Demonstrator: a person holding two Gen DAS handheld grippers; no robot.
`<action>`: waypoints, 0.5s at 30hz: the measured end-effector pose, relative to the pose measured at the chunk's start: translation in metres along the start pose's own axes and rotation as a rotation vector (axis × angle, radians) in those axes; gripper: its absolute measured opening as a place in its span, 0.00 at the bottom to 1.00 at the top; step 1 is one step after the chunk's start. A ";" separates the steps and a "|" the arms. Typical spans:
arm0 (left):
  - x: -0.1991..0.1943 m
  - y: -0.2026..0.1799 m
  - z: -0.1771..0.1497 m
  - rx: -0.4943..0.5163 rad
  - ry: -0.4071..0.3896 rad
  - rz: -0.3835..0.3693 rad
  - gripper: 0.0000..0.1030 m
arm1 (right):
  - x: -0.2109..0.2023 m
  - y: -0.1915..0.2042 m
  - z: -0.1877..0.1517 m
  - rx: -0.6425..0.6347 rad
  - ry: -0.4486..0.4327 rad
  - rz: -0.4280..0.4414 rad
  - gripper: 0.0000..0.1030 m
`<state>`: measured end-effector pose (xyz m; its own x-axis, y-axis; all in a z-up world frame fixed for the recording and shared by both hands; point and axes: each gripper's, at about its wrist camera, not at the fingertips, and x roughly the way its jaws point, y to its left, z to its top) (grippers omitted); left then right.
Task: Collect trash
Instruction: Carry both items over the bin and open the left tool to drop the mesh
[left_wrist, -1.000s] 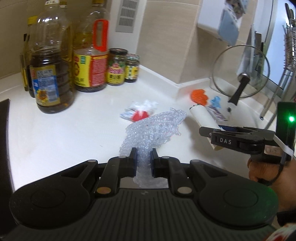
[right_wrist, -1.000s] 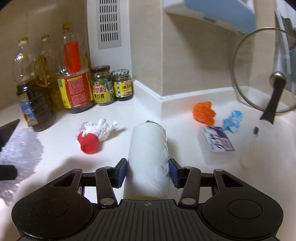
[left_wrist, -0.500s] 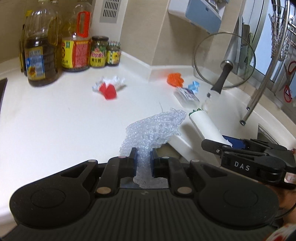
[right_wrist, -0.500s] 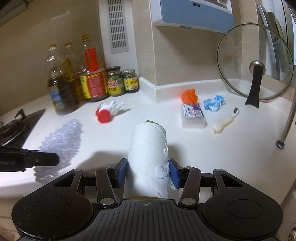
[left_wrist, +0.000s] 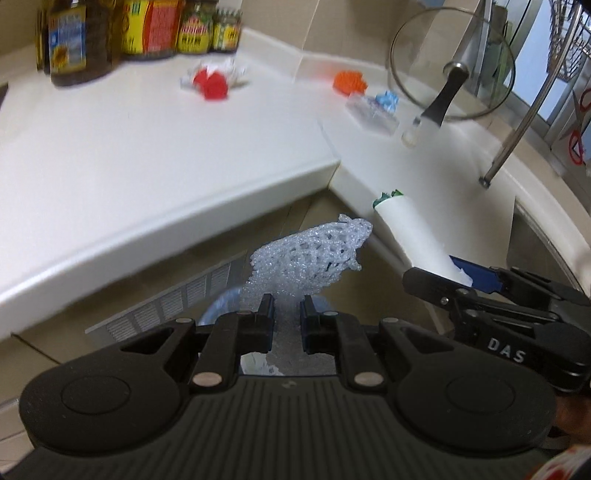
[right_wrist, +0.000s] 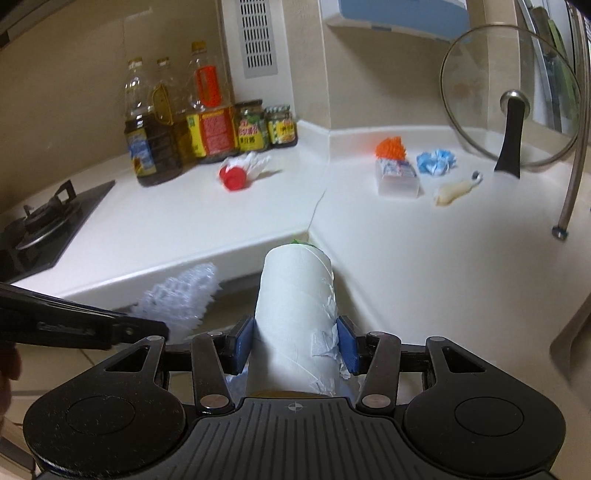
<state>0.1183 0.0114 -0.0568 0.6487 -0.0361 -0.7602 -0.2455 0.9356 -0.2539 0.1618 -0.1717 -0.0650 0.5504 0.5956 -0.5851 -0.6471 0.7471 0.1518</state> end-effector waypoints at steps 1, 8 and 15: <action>0.003 0.004 -0.003 -0.002 0.012 -0.001 0.12 | 0.002 0.004 -0.004 -0.008 0.006 0.001 0.47; 0.024 0.027 -0.025 -0.013 0.084 -0.003 0.12 | 0.015 0.020 -0.031 -0.012 0.048 -0.004 0.47; 0.063 0.041 -0.046 -0.013 0.146 0.003 0.12 | 0.036 0.014 -0.060 -0.002 0.074 -0.044 0.47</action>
<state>0.1160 0.0316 -0.1421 0.5361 -0.0850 -0.8399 -0.2573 0.9311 -0.2584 0.1407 -0.1572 -0.1318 0.5376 0.5390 -0.6484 -0.6247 0.7711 0.1231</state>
